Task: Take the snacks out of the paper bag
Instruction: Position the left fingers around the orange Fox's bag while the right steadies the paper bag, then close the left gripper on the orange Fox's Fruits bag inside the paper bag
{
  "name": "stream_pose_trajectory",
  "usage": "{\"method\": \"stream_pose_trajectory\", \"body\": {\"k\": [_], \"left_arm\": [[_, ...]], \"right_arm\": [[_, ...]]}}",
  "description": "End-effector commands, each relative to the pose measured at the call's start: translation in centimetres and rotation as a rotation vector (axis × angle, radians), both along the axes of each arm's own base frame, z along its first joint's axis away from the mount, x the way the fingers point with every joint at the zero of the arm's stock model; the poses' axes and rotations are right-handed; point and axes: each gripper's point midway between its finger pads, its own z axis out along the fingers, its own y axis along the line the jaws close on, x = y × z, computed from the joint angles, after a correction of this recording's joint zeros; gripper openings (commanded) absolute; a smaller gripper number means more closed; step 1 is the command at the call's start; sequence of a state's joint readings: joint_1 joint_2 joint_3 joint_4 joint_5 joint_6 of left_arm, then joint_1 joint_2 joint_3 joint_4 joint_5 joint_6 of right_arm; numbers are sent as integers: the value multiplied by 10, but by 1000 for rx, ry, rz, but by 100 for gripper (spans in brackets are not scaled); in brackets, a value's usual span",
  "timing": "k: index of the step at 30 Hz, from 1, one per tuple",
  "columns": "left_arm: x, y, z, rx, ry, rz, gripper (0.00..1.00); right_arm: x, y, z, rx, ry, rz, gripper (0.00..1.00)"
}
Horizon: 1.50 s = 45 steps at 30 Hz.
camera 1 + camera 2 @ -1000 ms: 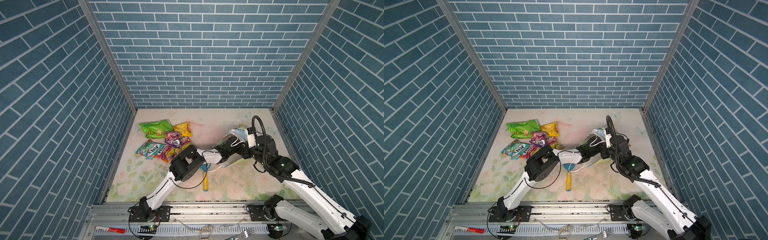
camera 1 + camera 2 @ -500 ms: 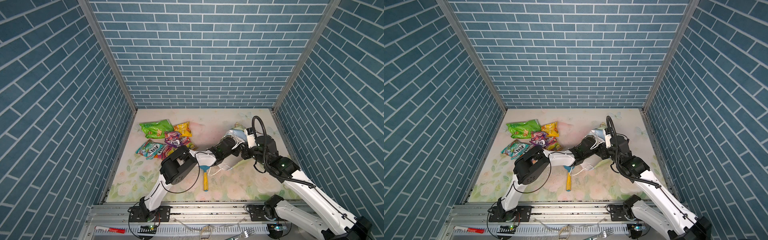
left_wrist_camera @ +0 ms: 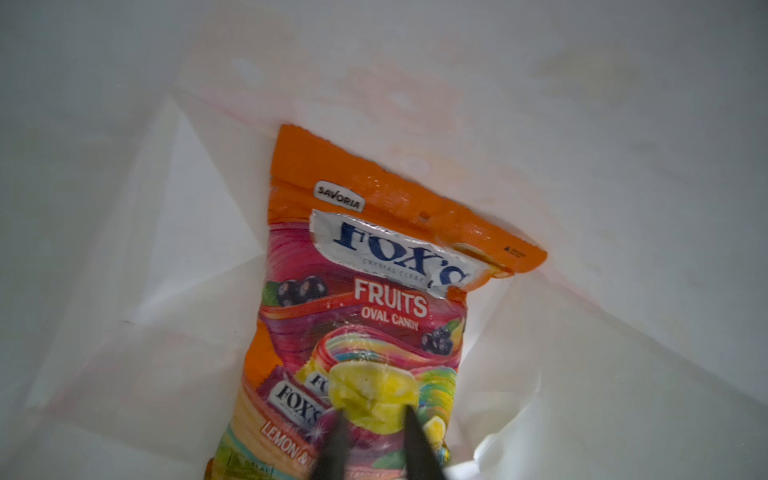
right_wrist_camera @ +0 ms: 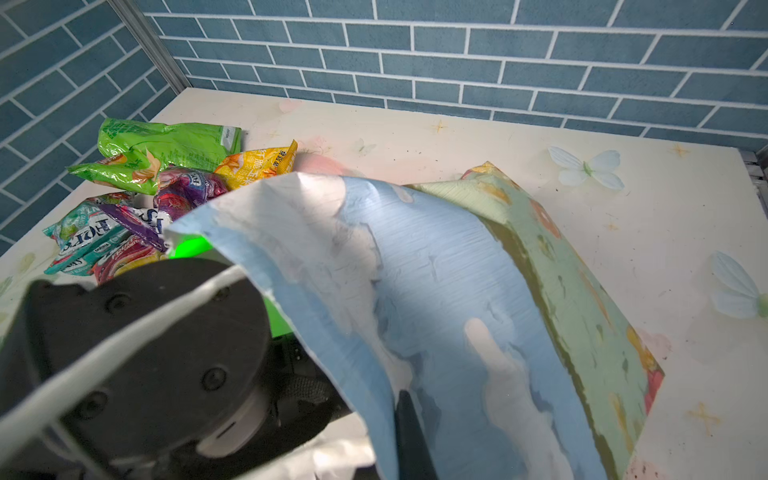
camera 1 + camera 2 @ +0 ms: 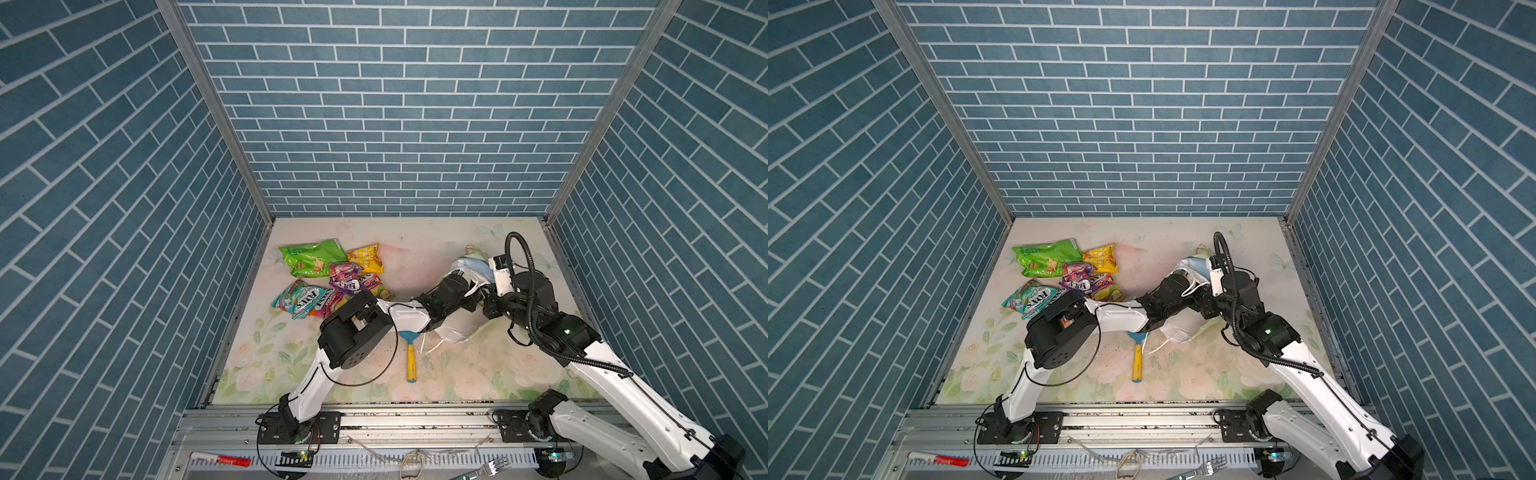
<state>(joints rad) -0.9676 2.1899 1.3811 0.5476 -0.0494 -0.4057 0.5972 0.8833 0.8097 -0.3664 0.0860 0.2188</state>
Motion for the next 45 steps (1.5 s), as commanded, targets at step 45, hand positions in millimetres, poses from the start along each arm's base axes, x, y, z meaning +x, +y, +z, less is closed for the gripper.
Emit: {"method": "stream_pose_trajectory", "body": {"k": [45], "left_arm": [[-11,-74,-46,21,-72,-144,98]], "right_arm": [[14,27,20,-124,-5,171,0]]}}
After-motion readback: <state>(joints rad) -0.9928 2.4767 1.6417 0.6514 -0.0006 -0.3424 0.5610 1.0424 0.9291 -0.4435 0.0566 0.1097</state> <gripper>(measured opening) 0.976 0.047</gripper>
